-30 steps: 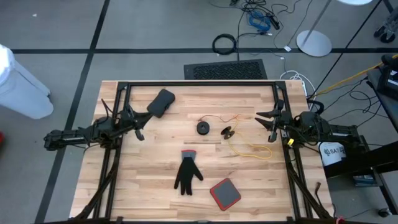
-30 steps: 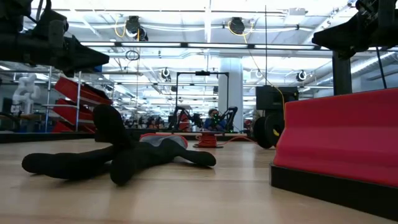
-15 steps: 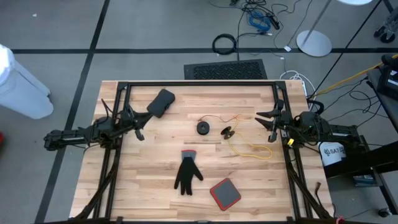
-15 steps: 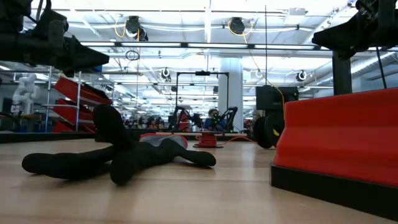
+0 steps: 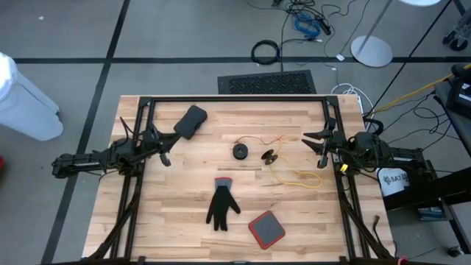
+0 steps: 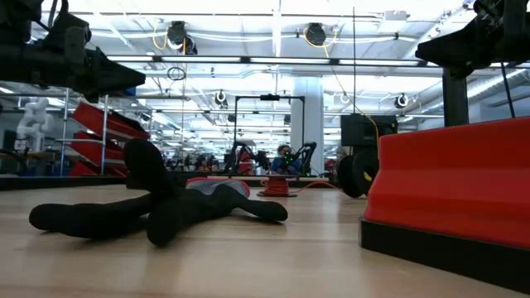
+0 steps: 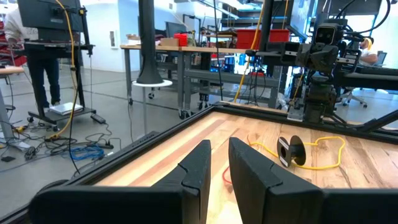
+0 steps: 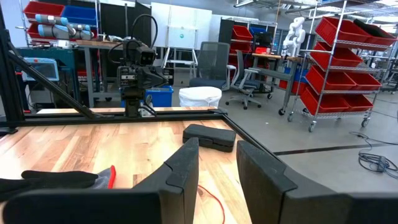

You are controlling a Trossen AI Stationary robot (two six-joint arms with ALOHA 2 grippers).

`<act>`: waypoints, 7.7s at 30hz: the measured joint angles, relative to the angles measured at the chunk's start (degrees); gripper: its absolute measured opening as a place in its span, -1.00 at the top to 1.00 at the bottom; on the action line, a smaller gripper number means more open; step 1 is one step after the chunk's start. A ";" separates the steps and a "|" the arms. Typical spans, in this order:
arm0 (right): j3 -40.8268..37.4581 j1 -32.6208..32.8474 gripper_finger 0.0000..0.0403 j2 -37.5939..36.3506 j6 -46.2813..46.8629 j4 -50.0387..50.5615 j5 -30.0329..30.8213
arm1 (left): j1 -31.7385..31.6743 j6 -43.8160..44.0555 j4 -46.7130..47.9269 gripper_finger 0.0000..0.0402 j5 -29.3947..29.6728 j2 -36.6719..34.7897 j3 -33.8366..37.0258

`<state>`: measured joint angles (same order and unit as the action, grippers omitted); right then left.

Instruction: Coil cords

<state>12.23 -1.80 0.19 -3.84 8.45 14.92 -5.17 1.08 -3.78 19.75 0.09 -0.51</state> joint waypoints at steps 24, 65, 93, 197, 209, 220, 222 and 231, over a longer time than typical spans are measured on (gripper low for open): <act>-0.02 0.01 0.53 0.00 0.00 0.00 -0.02 | -0.01 0.01 0.00 0.68 -0.01 0.00 0.01; -0.02 0.00 0.53 0.00 0.00 0.00 -0.02 | -0.02 0.02 0.00 0.68 0.00 -0.01 0.00; 0.04 0.02 0.53 0.35 0.00 -0.35 0.00 | 0.00 0.00 -0.03 0.68 -0.24 0.16 0.01; 7.90 3.21 0.53 67.73 6.15 -68.88 -11.80 | 0.00 0.01 -0.02 0.68 -0.22 0.20 0.00; 19.21 3.04 0.53 67.26 1.19 -87.28 -20.95 | 0.00 0.01 -0.02 0.68 -0.22 0.20 0.00; 39.41 3.04 0.53 61.22 -4.33 -34.00 -22.52 | -0.01 0.00 -1.07 0.68 -0.22 0.20 0.01; 43.55 3.04 0.53 61.20 -3.57 -22.77 -22.47 | -0.02 0.01 -1.29 0.68 -0.22 0.20 0.00; 54.27 3.04 0.53 61.16 0.53 18.08 -15.20 | -0.02 0.11 -4.36 0.68 -0.22 0.20 0.01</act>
<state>66.50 1.23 61.35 -3.30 26.53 -0.28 -5.19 1.19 -8.14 19.53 0.30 -0.50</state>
